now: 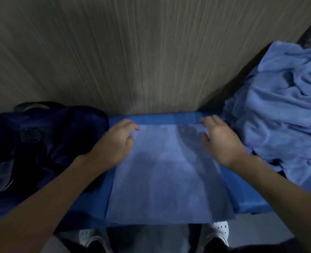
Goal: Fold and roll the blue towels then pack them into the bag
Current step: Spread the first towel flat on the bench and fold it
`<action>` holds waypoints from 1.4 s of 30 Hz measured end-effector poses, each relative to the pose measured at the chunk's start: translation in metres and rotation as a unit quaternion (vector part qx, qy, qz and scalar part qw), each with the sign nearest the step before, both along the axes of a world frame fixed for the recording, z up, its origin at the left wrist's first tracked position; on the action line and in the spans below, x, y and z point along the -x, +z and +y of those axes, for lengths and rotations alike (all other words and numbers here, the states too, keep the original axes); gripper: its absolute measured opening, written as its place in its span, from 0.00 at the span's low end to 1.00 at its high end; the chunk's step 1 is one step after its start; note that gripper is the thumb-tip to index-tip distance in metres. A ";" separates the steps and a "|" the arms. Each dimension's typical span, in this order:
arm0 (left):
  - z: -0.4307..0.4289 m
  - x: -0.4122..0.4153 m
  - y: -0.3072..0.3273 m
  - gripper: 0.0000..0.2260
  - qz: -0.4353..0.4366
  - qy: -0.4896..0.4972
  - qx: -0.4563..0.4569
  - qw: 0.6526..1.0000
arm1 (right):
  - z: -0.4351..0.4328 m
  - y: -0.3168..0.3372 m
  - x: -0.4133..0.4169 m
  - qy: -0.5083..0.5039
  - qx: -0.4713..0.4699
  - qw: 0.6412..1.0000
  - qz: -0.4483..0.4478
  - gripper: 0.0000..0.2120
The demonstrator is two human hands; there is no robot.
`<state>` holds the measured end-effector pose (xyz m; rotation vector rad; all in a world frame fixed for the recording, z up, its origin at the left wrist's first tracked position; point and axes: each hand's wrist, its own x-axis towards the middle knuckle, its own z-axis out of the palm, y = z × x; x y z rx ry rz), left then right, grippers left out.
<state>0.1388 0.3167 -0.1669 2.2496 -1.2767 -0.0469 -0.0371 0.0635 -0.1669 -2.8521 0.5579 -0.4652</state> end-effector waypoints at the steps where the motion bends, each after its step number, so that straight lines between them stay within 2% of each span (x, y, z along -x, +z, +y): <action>1: 0.006 0.014 -0.004 0.19 -0.002 -0.028 -0.026 0.999 | 0.007 -0.006 0.011 0.039 0.001 0.999 0.022 0.18; 4: 0.024 0.046 -0.024 0.27 -0.046 -0.075 -0.122 0.989 | 0.032 -0.030 0.048 0.080 0.000 0.987 0.136 0.23; 8: 0.050 0.062 -0.059 0.27 -0.132 -0.090 -0.206 0.965 | 0.048 -0.065 0.083 0.072 0.048 0.975 0.203 0.33; 12: 0.063 0.079 -0.056 0.28 -0.109 -0.075 -0.199 0.971 | 0.060 -0.059 0.108 0.060 0.044 0.986 0.149 0.36; 15: 0.081 0.101 -0.049 0.37 -0.090 -0.112 -0.188 0.972 | 0.071 -0.057 0.138 0.124 0.073 0.977 0.158 0.47; 17: 0.095 0.106 -0.052 0.44 -0.105 -0.134 -0.224 0.960 | 0.069 -0.061 0.148 0.142 0.109 0.965 0.190 0.51; 20: 0.105 0.102 -0.061 0.46 -0.151 -0.138 -0.254 0.945 | 0.065 -0.072 0.151 0.104 0.108 0.974 0.168 0.44; 22: 0.108 0.100 -0.064 0.41 -0.155 -0.127 -0.237 0.950 | 0.062 -0.077 0.154 0.103 0.132 0.978 0.127 0.35; 24: 0.110 0.101 -0.066 0.36 -0.150 -0.121 -0.227 0.955 | 0.057 -0.077 0.159 0.119 0.144 0.977 0.107 0.31; 26: 0.111 0.101 -0.065 0.32 -0.141 -0.123 -0.211 0.960 | 0.053 -0.071 0.161 0.120 0.115 0.982 0.094 0.29; 29: 0.110 0.097 -0.061 0.28 -0.114 -0.135 -0.184 0.967 | 0.048 -0.066 0.163 0.101 0.001 0.993 0.066 0.30; 31: 0.109 0.095 -0.059 0.27 -0.065 -0.122 -0.151 0.979 | 0.049 -0.060 0.162 0.085 -0.078 0.993 0.019 0.26; 35: 0.106 0.099 -0.041 0.20 0.072 -0.010 -0.045 0.996 | 0.057 -0.045 0.159 0.006 -0.236 0.969 -0.073 0.17; 38: 0.107 0.106 -0.020 0.06 0.097 -0.018 -0.001 0.995 | 0.057 -0.035 0.160 -0.049 -0.317 0.945 -0.066 0.14; 40: 0.109 0.109 -0.012 0.14 0.101 -0.025 0.004 0.995 | 0.056 -0.032 0.161 -0.056 -0.336 0.938 -0.061 0.16; 42: 0.110 0.109 -0.008 0.16 0.164 0.000 0.035 0.986 | 0.056 -0.032 0.159 -0.069 -0.349 0.932 -0.073 0.16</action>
